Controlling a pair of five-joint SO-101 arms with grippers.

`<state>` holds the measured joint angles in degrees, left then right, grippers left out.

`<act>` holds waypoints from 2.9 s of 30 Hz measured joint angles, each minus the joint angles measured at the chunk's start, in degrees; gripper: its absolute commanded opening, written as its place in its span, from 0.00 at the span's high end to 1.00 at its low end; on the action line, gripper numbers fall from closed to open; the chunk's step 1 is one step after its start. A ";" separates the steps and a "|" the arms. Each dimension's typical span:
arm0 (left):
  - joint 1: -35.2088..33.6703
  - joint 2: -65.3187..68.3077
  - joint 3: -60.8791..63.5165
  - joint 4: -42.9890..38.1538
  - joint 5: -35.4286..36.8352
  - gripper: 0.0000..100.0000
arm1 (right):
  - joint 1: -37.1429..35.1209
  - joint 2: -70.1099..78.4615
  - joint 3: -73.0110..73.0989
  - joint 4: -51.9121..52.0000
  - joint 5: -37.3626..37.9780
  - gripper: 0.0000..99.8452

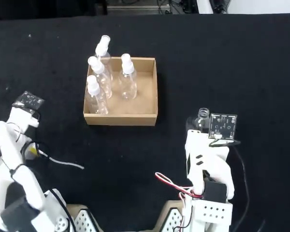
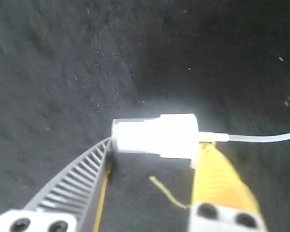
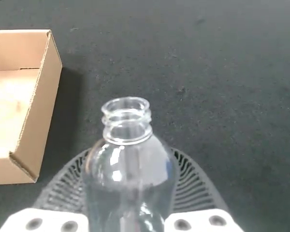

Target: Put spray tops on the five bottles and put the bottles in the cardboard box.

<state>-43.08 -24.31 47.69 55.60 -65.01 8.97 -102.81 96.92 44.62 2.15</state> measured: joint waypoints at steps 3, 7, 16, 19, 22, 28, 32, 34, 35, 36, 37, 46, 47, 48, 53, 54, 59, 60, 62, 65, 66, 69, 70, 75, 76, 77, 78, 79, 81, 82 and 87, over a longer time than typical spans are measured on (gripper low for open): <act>-1.05 3.16 -1.05 -2.11 4.22 0.71 | 0.00 0.00 0.00 0.62 0.00 0.99; -1.85 4.13 -7.21 -1.23 10.64 0.72 | 0.00 0.00 0.00 0.70 0.00 0.99; -4.04 6.33 -16.09 12.40 51.08 0.71 | 0.00 0.00 0.00 0.70 0.00 0.99; -3.87 8.26 -15.74 13.27 67.96 0.71 | 0.00 0.00 0.00 0.70 0.00 0.99; -3.78 10.64 -13.01 12.40 77.19 0.72 | 0.00 0.00 0.00 0.70 0.00 0.99; -3.16 16.53 -8.09 3.16 83.43 0.72 | 0.00 0.00 0.00 0.70 0.00 0.99; -2.55 17.41 -7.82 1.32 83.96 0.75 | 0.00 0.00 0.00 0.70 0.00 0.99; -1.41 17.76 -7.82 1.23 83.96 0.79 | 0.00 0.00 0.00 0.70 0.00 0.99; -0.44 18.02 -7.47 0.97 84.13 0.81 | 0.00 0.00 0.00 0.70 0.00 0.99; 0.62 18.11 -6.77 0.70 84.13 0.83 | 0.00 0.00 0.00 0.70 0.00 0.99; 1.58 18.29 -6.24 0.35 84.31 0.85 | 0.00 0.00 0.00 0.70 0.00 0.99; 4.84 18.55 -7.12 0.26 82.81 0.96 | 0.00 0.00 0.00 0.70 0.00 0.99; 4.57 18.64 -7.82 0.79 81.32 0.97 | 0.00 0.00 0.00 0.70 0.00 0.99; 4.04 18.73 -8.70 2.11 79.38 0.97 | 0.00 0.00 0.00 0.70 0.00 0.99; -1.05 19.08 -16.53 9.14 66.46 0.97 | 0.00 0.00 0.00 0.70 0.00 0.99; -2.37 19.43 -18.29 10.11 63.03 0.97 | 0.00 0.00 0.00 0.70 0.00 0.99; -8.18 19.52 -26.73 11.87 45.54 0.97 | 0.00 0.00 0.00 0.70 0.00 0.99; -8.53 19.52 -28.57 12.57 44.22 0.97 | 0.00 0.00 0.00 0.70 0.00 0.99; -8.44 19.16 -33.05 16.00 43.96 0.97 | 0.00 0.00 0.00 0.70 0.00 0.99; -7.21 15.47 -39.56 23.74 45.98 0.97 | 0.00 0.00 0.00 0.70 0.00 0.99; -6.15 13.27 -41.41 25.85 46.86 0.97 | 0.00 0.00 0.00 0.70 0.00 0.99; -0.53 5.54 -44.22 27.52 49.14 0.97 | 0.00 0.00 0.00 0.70 0.00 0.99; 1.32 2.81 -44.31 26.73 49.32 0.97 | 0.00 0.00 0.00 0.70 0.00 0.99; 8.18 -11.34 -42.11 22.15 52.48 0.97 | 0.00 0.00 0.00 0.70 0.00 0.99; 9.41 -14.07 -41.41 21.36 53.98 0.97 | 0.00 0.00 0.00 0.70 0.00 0.99; 10.29 -16.79 -40.97 20.57 55.47 0.97 | 0.00 0.00 0.00 0.70 0.00 0.99; 11.08 -19.43 -40.70 19.69 56.79 0.97 | 0.00 0.00 0.00 0.70 0.00 0.99; 11.78 -22.07 -40.53 18.64 57.85 0.97 | 0.00 0.00 0.00 0.70 0.00 0.99; 13.98 -26.73 -40.53 16.44 59.08 0.97 | 0.00 0.00 0.00 0.70 0.00 0.99; 15.30 -28.92 -40.53 15.21 59.34 0.97 | 0.00 0.00 0.00 0.70 0.00 0.99; 24.09 -37.36 -40.53 7.56 62.86 0.97 | -0.88 0.00 -1.49 2.55 -1.76 0.99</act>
<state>-18.99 -61.67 7.16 63.16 -2.15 8.09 -102.81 95.43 47.16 0.40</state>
